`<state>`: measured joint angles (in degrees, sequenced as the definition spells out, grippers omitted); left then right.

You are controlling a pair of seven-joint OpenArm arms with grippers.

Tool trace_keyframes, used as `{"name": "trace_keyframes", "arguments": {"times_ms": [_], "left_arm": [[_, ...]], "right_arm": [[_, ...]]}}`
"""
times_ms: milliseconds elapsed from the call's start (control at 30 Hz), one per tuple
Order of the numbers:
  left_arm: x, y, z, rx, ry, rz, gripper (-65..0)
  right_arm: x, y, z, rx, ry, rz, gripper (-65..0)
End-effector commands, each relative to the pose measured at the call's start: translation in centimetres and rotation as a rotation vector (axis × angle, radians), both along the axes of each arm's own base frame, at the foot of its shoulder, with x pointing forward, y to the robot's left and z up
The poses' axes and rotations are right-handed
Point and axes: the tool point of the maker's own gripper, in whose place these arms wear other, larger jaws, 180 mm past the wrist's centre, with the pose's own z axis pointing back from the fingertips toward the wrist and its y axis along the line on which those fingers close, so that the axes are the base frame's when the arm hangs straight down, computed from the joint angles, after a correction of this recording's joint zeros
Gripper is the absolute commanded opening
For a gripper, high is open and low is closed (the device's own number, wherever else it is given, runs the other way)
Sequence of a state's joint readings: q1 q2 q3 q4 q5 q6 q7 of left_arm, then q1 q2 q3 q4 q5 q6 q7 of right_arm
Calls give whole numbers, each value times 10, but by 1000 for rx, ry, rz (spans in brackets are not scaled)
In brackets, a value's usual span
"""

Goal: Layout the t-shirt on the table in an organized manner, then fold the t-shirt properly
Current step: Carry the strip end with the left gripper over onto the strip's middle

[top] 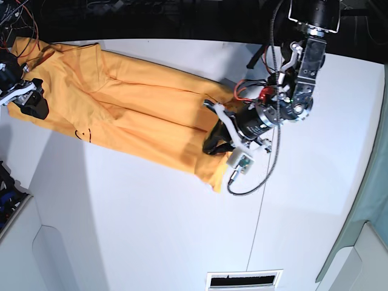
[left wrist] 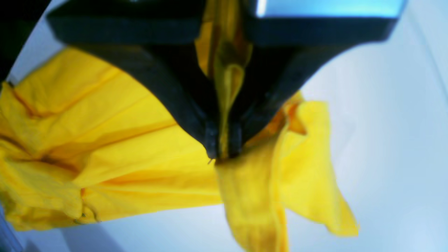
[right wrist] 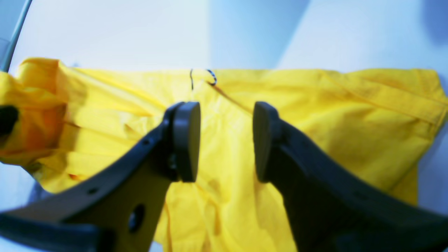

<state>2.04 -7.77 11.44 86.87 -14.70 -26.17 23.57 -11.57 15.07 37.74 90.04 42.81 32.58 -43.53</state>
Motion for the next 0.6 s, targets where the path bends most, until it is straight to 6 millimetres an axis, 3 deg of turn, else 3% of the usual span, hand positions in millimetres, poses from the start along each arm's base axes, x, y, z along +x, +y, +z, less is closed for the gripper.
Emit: {"name": "trace_keyframes", "arguments": {"times_ms": [0, 267, 400, 467, 533, 567], "left_arm": [[6, -15, 16, -31, -51, -18, -650], [-14, -96, 21, -62, -35, -99, -650], [-26, -117, 11, -46, 4, -139, -650], [-31, -121, 2, -45, 33, -149, -501], [-38, -126, -5, -55, 61, -164, -332], [-42, -130, -6, -63, 71, -182, -287]], "right_arm": [[9, -5, 15, -13, -55, -2, -406], [9, -6, 15, -15, -54, -2, -406], [9, -6, 15, -15, -53, -2, -405], [9, -6, 15, -15, -54, -2, -403], [9, -6, 14, -18, -51, -2, -359], [8, -7, 13, -22, -46, -7, -327]]}}
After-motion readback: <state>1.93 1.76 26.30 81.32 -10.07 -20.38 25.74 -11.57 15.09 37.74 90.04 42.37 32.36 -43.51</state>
